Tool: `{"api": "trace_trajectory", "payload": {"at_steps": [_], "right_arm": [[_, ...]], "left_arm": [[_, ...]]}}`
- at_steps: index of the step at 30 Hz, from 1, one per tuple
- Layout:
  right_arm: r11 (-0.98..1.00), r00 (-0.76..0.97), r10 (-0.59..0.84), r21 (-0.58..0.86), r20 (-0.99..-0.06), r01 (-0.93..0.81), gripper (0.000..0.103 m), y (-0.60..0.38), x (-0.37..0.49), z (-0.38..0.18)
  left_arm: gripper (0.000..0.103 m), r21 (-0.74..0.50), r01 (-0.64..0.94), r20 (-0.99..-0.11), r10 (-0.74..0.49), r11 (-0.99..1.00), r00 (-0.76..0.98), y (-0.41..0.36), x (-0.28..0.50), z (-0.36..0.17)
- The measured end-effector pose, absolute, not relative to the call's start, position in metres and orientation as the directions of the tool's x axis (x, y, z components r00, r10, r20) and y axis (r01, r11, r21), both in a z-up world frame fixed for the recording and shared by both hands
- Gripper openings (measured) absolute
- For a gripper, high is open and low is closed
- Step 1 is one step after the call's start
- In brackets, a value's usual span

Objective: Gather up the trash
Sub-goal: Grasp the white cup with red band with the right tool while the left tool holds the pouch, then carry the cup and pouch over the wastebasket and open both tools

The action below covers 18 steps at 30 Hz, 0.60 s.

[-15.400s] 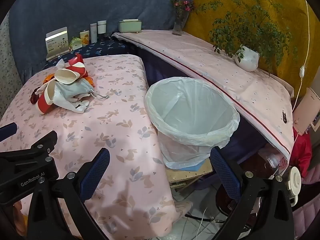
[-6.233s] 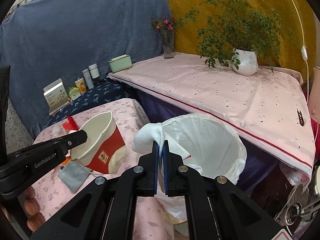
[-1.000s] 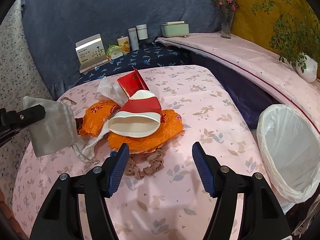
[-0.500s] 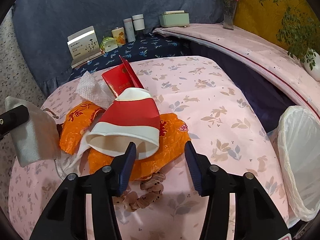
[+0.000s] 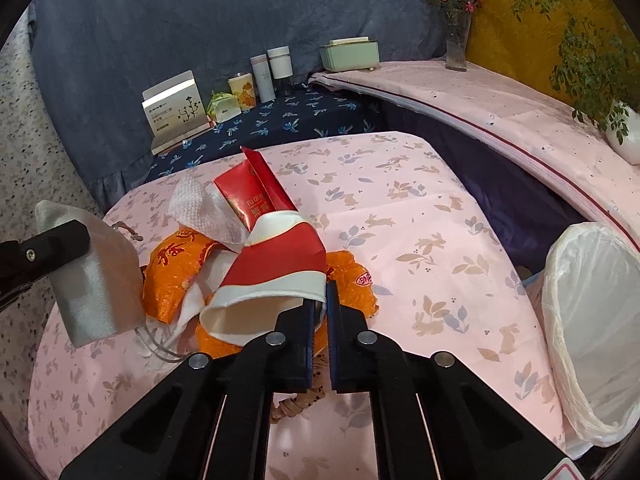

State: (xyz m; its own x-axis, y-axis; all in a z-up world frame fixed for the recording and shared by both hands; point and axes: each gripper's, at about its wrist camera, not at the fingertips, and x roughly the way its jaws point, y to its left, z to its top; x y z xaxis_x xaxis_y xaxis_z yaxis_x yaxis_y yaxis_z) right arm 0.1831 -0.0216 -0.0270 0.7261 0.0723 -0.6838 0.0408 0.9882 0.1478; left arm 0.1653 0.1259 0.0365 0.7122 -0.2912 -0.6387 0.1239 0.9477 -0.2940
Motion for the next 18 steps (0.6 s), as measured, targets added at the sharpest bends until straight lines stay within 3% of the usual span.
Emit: {"api": "trace_trajectory", "payload": {"at_steps": [18], "right_arm": [[0.974,0.813,-0.033,0.165,-0.581,0.157,0.003,-0.11,0.118,0.031]], "left_arm": [[0.003,-0.256,0.331,-0.592,-0.419,0.908,0.688,0.014,0.126,0.081]]}}
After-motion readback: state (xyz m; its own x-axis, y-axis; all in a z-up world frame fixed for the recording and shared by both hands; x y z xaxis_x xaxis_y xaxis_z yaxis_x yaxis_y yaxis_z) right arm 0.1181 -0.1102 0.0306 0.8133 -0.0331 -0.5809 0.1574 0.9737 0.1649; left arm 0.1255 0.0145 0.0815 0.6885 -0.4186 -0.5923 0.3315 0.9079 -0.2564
